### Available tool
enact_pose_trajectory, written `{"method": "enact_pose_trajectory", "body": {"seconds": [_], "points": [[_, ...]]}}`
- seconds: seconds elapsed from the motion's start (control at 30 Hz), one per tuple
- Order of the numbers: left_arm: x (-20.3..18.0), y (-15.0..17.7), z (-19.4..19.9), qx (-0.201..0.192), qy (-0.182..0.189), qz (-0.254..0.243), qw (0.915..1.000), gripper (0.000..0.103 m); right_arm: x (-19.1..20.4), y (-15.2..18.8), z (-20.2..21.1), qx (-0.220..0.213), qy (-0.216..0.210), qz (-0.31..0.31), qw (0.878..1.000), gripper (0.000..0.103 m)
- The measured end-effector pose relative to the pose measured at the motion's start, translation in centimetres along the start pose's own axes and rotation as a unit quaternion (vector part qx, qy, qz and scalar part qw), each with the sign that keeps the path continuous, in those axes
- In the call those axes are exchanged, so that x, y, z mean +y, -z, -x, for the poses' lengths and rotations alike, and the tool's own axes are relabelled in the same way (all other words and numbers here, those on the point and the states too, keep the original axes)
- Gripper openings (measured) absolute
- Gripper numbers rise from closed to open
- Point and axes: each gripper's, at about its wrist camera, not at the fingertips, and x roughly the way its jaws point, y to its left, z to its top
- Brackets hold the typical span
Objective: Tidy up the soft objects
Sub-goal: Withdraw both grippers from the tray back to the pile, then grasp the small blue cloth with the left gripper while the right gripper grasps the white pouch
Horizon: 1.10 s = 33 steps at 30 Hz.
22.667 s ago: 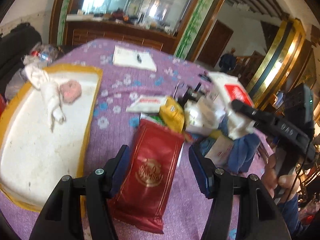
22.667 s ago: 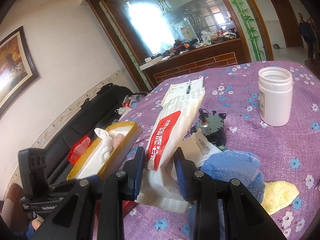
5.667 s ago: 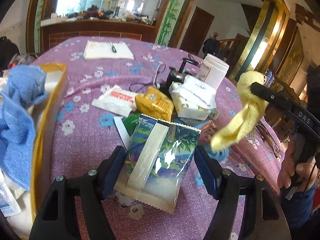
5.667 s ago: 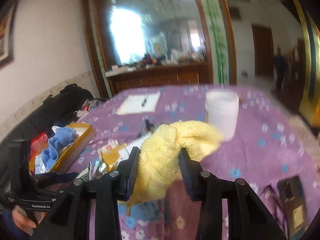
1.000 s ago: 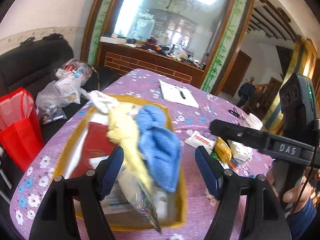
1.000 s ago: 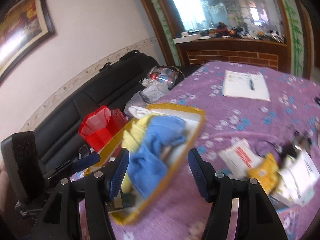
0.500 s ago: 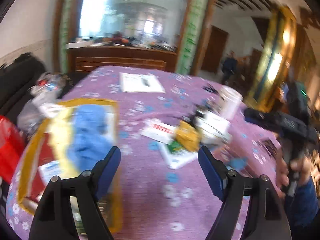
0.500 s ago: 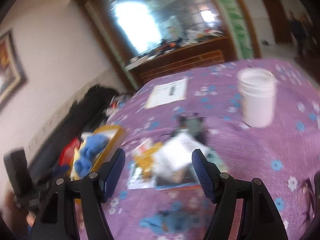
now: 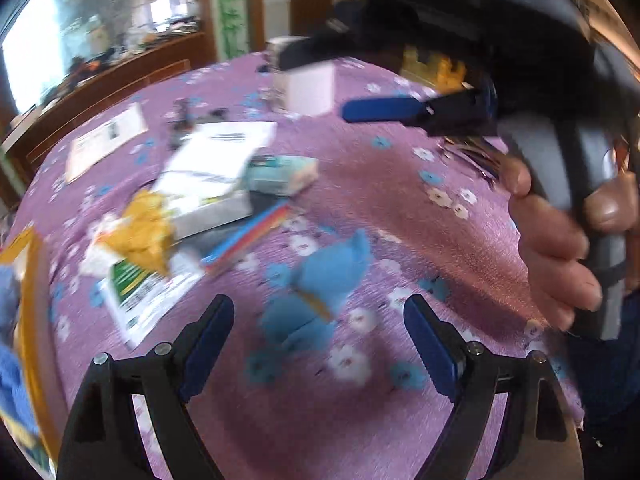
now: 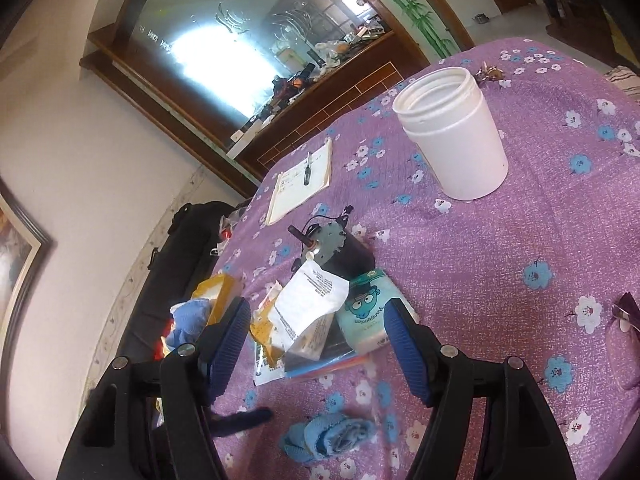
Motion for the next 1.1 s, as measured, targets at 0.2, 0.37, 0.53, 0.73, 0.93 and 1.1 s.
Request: {"method": "enact_pose_trajectory", "body": {"seconds": [0.2,0.37,0.53,0.73,0.93,1.1], "points": [[-0.1,-0.4,-3.1,0.03,-0.016,0.006,0.9994,0.045,-0.5,0.0,0.2,0.005,-0.002,-0.003,1.0,0.074],[2.4,1.1,-1.2,-0.001,-0.01,0.059,0.9982,0.035,-0.4,0.1,-0.4,0.012,0.008,0.002,1.0,0.074],[6.6,3.8,2.4,-0.053,-0.044,0.114,0.9911,0.035,-0.6,0.6,-2.0,0.032,0.021,0.006,0.999,0.074],[12.7,6.2,3.0,-0.069,-0.006,0.213,0.9745,0.035,0.3,1.0,-4.5,0.063,0.017,-0.013,0.998,0.074],[12.6,6.3,3.2,-0.082,0.009,0.214,0.9733,0.035,2.9,0.3,-7.5,0.075,0.062,0.009,0.995,0.074],[12.9,6.7,3.3,-0.085,0.021,0.222,0.9709,0.035,3.0,0.2,-9.9,0.068,0.098,0.001,0.993,0.069]]}}
